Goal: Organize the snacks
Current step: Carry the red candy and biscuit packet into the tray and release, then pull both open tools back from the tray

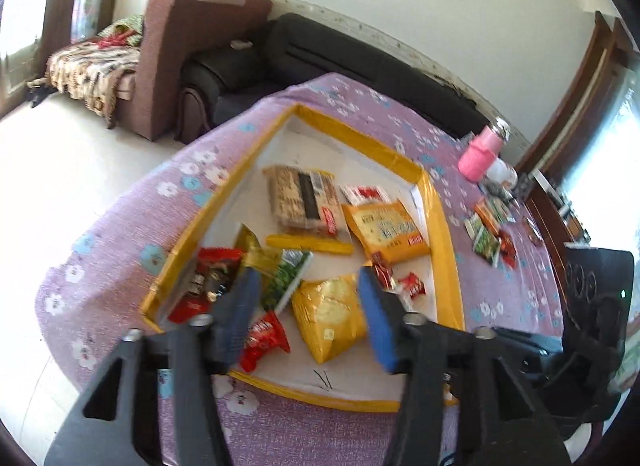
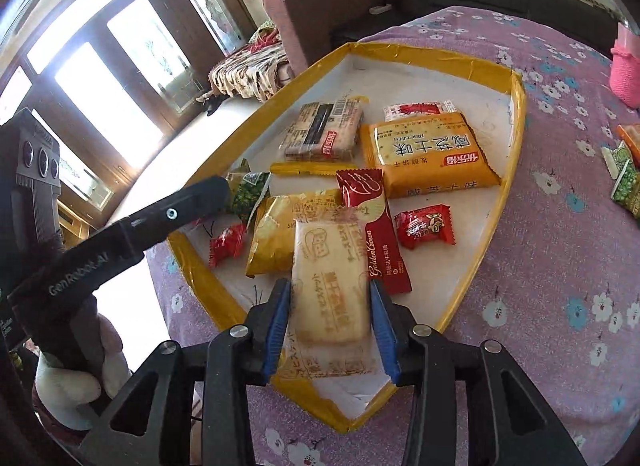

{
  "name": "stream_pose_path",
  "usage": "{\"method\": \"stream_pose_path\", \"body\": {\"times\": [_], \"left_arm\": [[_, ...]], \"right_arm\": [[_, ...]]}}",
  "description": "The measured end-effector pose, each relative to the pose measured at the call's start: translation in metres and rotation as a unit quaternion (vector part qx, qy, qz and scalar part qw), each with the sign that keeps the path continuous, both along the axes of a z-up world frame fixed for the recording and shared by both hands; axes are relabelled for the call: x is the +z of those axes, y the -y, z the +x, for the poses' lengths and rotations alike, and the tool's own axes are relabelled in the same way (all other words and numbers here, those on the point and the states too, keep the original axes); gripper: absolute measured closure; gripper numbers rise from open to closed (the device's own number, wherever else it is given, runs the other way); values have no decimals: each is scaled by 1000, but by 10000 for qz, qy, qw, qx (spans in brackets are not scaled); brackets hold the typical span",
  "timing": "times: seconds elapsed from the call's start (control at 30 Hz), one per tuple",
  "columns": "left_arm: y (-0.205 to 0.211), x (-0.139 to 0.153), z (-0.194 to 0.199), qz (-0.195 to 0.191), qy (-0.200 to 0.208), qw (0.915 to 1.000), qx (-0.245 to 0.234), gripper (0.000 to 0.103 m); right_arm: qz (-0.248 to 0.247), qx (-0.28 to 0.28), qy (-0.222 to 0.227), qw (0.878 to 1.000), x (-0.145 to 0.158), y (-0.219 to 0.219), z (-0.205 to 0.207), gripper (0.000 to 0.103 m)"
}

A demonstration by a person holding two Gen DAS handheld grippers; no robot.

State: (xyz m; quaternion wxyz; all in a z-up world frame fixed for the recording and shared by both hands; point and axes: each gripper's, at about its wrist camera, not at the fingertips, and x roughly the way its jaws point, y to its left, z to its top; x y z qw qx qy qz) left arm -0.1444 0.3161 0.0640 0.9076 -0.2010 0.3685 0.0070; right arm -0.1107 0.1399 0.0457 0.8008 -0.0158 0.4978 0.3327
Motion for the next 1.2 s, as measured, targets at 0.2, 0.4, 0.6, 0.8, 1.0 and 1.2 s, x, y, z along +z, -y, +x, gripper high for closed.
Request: {"method": "stream_pose_path", "body": {"times": [0.2,0.4,0.6,0.8,1.0,1.2], "left_arm": [[-3,12,-8,-214,139,9995,199,35],[11,29,-19,238,307,9988,300,35],[20,48,-30,354,509,9974,375,35],[39,60,-38,76,752,9971,111,35],[71,73,-40,400,684,9969,26,33],[103,77,-35,946,354,9948,82,20]], "right_arm": [[338,-204,134,9991,17,17,-6,59],[588,-398,258,9971,26,37,-16,56],[835,-598,237,9944,28,60,-20,51],[1183,-786,251,9895,29,80,-30,50],[1253,-941,327,9871,29,101,-39,50],[1318,-1225,469,9826,32,129,-44,47]]}}
